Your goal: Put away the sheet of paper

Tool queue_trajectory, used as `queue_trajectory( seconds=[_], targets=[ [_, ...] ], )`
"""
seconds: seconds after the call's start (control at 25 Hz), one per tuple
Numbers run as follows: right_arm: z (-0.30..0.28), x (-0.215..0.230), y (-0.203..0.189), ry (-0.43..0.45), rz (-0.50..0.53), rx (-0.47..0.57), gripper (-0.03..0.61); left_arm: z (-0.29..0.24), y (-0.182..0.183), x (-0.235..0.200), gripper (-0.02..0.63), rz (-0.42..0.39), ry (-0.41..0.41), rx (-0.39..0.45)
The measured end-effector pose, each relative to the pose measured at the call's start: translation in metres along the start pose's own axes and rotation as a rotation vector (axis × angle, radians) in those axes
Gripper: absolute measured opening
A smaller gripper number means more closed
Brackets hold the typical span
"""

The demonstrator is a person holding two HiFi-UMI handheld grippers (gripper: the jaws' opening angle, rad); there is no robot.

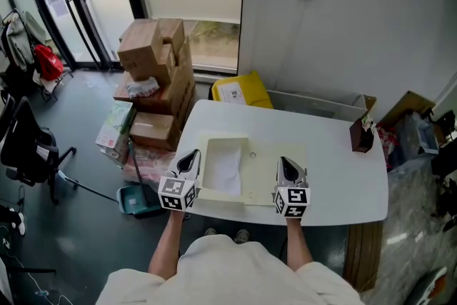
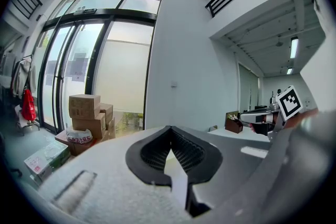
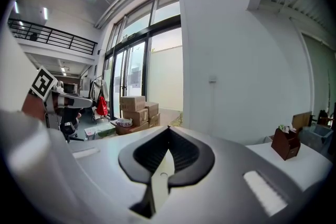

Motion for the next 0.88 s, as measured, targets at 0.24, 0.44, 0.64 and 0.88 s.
queue_trajectory(
  seconds=[0.24,0.44,0.64,0.88],
  targets=[
    [-0.001,-0.005,-0.003,0.004,0.005,-0.006,0.000,0.001,-0.002,-0.001,0.002,0.002,0.001,-0.002],
    [-0.003,-0.008,-0.007,0.011,0.003,-0.015,0.000,0.001,-0.003,-0.002,0.002,0.004,0.001,-0.003],
    [-0.006,-0.012,-0.009,0.018,0.001,-0.024,0.000,0.001,-0.006,-0.004,0.002,0.007,0.001,-0.009],
    [-0.011,-0.016,-0.007,0.025,0.009,-0.028,0.000,0.001,-0.007,-0.006,0.002,0.010,0.003,-0.016]
  ],
)
Point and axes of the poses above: the fingertips, and each gripper's own axes: z backward along the fingers, x to its right, y out of its top, the point moved 1 cm from there along z, backward along the fingers, and after that the axes turned 9 degrees about -y, right-handed, at the moved point
